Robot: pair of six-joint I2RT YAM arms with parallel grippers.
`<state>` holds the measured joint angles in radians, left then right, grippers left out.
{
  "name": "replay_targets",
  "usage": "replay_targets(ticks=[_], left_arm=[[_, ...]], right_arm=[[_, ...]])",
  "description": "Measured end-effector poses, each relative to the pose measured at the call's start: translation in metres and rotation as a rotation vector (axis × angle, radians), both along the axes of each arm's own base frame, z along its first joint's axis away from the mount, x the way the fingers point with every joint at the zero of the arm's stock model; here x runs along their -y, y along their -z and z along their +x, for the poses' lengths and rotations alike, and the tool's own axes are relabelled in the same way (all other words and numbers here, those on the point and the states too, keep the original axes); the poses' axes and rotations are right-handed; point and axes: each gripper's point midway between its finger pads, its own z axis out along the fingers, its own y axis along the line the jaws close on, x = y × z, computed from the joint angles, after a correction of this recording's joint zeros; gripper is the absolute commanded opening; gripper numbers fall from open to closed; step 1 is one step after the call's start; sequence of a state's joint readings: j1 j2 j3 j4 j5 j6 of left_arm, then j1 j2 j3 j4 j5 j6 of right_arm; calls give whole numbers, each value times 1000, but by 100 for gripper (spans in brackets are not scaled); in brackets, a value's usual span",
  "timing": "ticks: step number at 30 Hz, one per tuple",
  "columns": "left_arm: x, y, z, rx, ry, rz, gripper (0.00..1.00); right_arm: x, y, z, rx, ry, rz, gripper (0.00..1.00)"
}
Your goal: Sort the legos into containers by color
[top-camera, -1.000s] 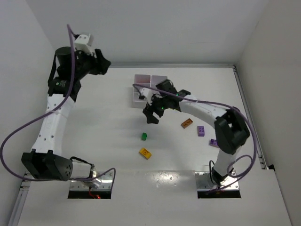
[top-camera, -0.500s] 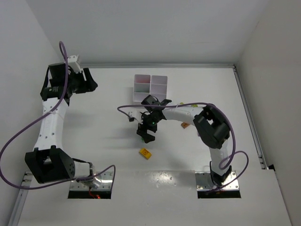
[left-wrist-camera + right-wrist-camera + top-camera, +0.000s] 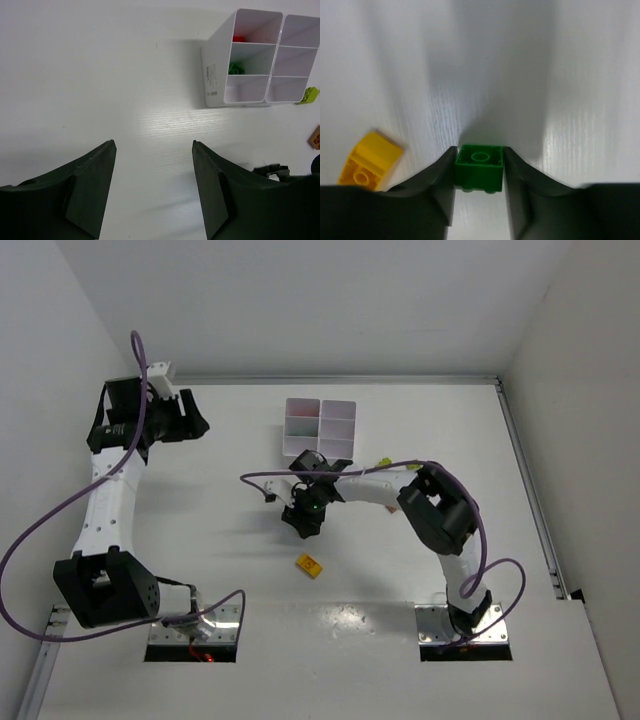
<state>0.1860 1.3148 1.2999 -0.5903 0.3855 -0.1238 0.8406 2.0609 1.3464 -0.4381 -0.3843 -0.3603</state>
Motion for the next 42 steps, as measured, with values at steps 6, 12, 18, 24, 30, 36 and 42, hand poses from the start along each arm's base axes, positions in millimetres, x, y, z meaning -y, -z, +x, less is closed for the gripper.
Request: replay_targets(ticks=[6,12,18,24,30,36,42], left_arm=[[1,6,1,-13,19,5,67],[2,10,1,-16,38,9,66],[4,22,0,-40,48,-1,66],[3,25,1,-42,43,-2,66],[2,26,3,-36,22,-9,66],[1,25,6,-26,9,-15,66],[1,26,7,-23,3,-22,70]], right_arm=[[4,0,14,45,75,-18,0],[2,-52,58,113,151,40,0],[-25,-208,177,441,359,337,0],[-16,-278,249,555,627,488,0],[-13,-205,266,393,813,419,0],[-13,-150,265,277,895,347,0],[-11,-139,266,248,923,338,0]])
